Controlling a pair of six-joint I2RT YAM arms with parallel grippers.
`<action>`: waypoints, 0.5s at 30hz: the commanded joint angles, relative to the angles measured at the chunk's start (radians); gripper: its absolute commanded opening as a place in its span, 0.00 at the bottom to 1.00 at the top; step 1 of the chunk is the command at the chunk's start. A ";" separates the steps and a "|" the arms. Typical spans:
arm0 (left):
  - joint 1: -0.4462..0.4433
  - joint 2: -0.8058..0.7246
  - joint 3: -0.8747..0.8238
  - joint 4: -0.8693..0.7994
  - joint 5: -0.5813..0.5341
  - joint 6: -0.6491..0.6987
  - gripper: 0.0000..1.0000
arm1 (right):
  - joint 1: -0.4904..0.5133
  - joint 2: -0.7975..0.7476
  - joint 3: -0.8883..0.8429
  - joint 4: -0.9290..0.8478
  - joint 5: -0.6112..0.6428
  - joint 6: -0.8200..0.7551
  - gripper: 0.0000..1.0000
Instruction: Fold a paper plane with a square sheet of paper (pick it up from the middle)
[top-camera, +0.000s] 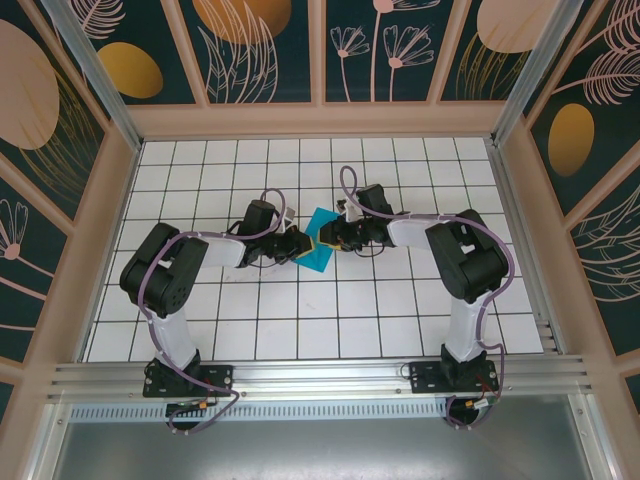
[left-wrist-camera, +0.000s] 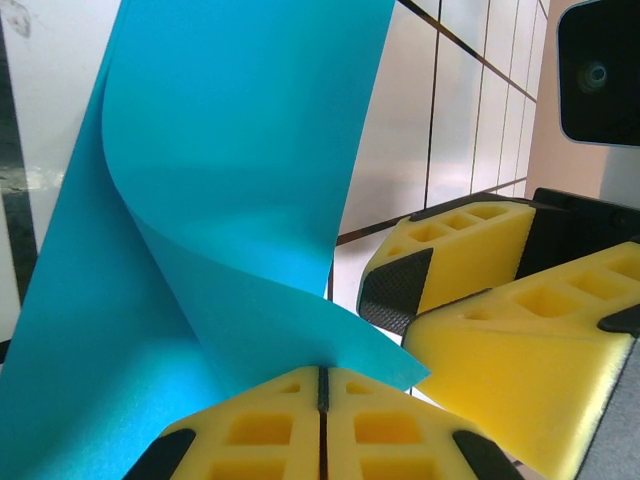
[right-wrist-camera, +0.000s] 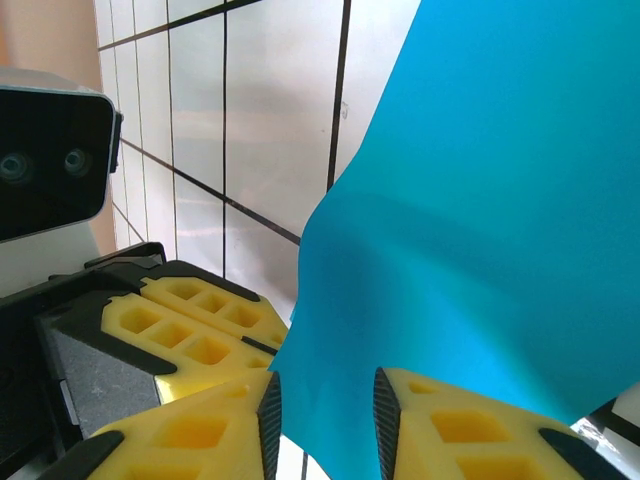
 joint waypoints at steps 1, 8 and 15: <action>-0.001 0.007 0.022 -0.013 0.003 0.020 0.09 | 0.004 -0.015 -0.012 0.051 -0.012 0.009 0.37; -0.001 0.011 0.030 -0.016 0.008 0.023 0.08 | 0.005 -0.021 -0.017 0.062 -0.011 0.012 0.41; -0.001 0.018 0.033 -0.020 0.009 0.024 0.06 | 0.004 -0.023 -0.024 0.086 -0.031 0.010 0.41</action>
